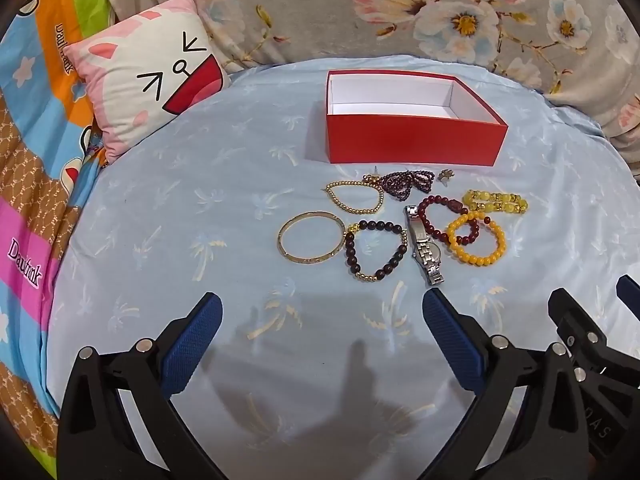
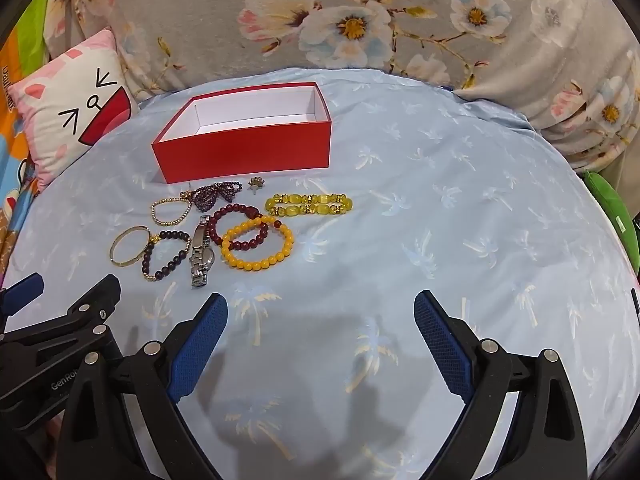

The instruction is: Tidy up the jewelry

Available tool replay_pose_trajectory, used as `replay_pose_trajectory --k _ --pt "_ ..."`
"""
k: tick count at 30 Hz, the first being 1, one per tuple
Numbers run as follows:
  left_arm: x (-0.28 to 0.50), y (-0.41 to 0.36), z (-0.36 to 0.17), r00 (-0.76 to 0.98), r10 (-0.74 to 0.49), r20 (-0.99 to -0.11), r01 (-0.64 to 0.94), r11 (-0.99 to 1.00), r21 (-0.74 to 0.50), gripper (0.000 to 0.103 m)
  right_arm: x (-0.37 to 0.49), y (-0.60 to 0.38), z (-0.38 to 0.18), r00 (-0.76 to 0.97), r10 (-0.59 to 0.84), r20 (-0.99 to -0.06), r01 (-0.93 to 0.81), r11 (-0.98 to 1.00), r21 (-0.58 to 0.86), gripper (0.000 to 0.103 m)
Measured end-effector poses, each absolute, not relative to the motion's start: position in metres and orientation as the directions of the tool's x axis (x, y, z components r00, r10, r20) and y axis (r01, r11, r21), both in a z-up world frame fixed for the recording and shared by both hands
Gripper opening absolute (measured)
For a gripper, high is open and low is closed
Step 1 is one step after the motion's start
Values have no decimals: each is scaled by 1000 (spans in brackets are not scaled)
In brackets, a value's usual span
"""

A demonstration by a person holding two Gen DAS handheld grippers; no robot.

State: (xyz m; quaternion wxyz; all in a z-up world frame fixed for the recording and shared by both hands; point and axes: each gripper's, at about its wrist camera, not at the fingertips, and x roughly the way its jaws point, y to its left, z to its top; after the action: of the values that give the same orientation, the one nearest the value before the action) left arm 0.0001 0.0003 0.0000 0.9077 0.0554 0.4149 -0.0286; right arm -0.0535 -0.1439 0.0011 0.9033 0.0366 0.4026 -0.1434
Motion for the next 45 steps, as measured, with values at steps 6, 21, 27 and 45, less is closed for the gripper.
replay_pose_trajectory --k 6,21,27,45 --pt "0 0 0 649 -7 -760 99 992 76 96 -54 -144 2 643 -235 -729 295 954 -47 91" --pt "0 1 0 650 -2 -760 97 992 80 96 -53 -145 1 643 -226 -732 295 955 -36 91" --pt "2 2 -1 647 -3 -762 96 992 78 96 -53 -145 1 642 -226 -732 295 955 -36 91" --pt "6 5 -2 645 -2 -764 97 992 79 96 -50 -143 1 639 -223 -736 296 955 -32 91"
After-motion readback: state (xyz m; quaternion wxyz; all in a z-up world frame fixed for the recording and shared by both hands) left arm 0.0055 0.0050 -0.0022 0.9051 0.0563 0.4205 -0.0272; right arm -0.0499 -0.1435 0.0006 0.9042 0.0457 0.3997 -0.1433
